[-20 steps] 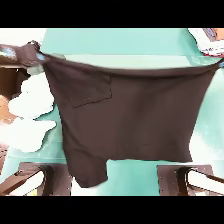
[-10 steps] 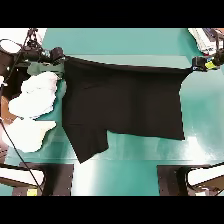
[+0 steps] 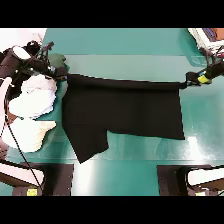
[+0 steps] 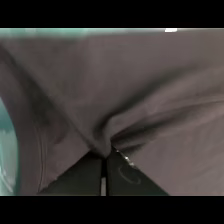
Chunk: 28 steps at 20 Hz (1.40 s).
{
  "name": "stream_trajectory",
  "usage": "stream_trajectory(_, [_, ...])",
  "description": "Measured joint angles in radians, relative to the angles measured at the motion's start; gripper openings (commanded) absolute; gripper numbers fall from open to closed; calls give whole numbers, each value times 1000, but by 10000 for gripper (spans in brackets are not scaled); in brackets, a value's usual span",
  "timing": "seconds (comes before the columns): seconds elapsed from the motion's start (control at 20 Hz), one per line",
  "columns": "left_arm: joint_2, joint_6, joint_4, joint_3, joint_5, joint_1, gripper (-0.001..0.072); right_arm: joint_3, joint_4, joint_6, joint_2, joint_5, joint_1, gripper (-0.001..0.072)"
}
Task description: Fold the shirts.
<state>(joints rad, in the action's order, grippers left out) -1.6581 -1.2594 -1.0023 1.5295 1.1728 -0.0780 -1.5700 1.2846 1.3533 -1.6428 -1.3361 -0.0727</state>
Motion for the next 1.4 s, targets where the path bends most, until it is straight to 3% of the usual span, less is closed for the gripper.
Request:
stream_trajectory(0.1, [-1,-8,-24,-37,15,0,66,79,-4,0,25,32,0,19])
stream_trajectory(0.15, [-1,-19,-40,-50,24,0,354,109,-6,0,35,45,1,140])
stream_trajectory(0.2, [-1,-36,-62,-60,36,0,429,133,-6,0,44,55,2,321])
stream_trajectory(0.55, [150,-107,-174,-180,125,-9,429,257,-9,-6,188,26,-36,341])
stream_trajectory(0.65, [264,-130,-198,-308,140,-8,430,324,-9,-9,263,22,-61,452])
stream_trajectory(0.95, [626,-201,-187,-787,147,23,431,504,-21,-11,442,21,-116,454])
stream_trajectory(1.4, [754,-225,-14,-1104,-39,35,430,553,-60,-12,504,26,-93,454])
